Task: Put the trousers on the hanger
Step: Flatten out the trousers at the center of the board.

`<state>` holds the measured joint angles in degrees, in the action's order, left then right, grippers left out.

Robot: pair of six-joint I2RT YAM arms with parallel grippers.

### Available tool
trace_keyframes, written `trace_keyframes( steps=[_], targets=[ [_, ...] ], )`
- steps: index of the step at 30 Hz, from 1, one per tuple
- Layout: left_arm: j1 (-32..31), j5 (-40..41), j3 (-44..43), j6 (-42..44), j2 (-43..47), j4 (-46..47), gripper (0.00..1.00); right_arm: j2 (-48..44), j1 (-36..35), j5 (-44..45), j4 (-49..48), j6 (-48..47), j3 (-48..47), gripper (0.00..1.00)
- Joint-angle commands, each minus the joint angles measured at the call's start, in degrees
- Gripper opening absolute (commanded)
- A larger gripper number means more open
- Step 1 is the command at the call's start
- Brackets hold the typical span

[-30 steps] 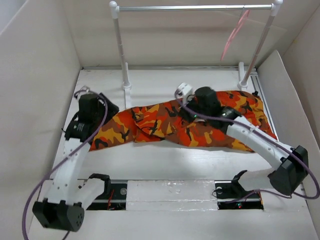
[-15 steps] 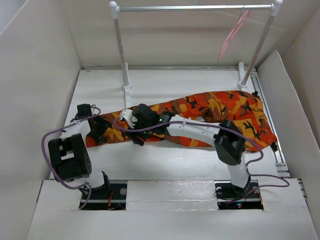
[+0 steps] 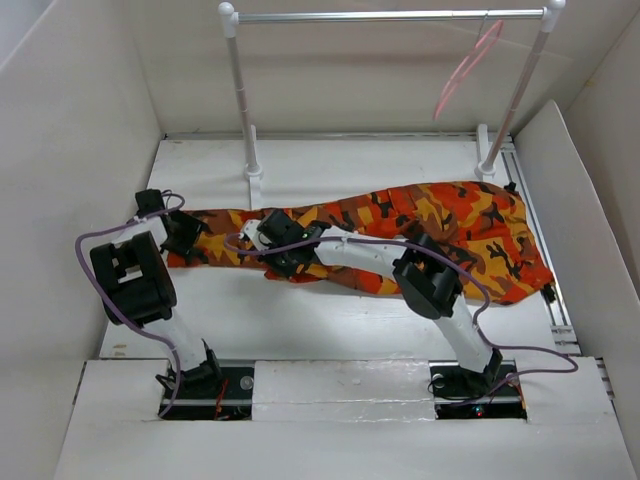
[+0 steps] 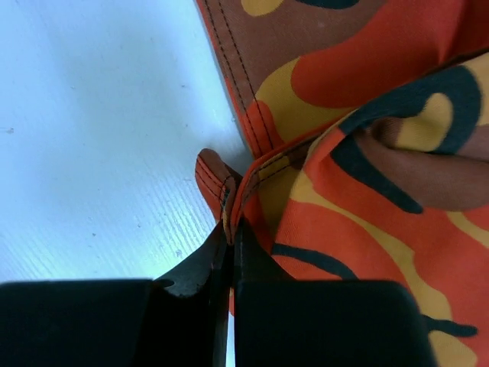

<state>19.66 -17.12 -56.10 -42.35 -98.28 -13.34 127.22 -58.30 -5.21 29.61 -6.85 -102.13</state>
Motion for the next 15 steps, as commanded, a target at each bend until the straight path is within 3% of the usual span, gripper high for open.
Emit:
trace_keyframes(
  steps=[1, 5, 9, 13, 15],
  targets=[
    [0.73, 5.71, -2.87, 3.68, -2.88, -0.63, 0.53, -4.51, -0.14, 0.29, 1.23, 0.88, -3.69, 0.00],
    [0.73, 4.82, -2.79, 3.76, 1.06, 0.07, 0.52, -13.81, -2.42, -4.79, 2.55, 0.79, -0.80, 0.00],
    [0.73, 6.66, -3.40, 4.29, 3.09, -0.98, 0.53, -19.80, -2.96, -21.36, 3.97, 0.44, 2.36, 0.00],
    [0.73, 6.58, -5.16, 4.38, 4.14, -3.26, 0.53, -16.49, -3.57, -35.28, 1.88, 1.48, -0.08, 0.00],
    [0.73, 6.67, -6.12, 4.73, 6.85, -4.40, 0.53, -13.42, -3.57, -41.07, 0.46, 2.80, -6.74, 0.00]
  ],
)
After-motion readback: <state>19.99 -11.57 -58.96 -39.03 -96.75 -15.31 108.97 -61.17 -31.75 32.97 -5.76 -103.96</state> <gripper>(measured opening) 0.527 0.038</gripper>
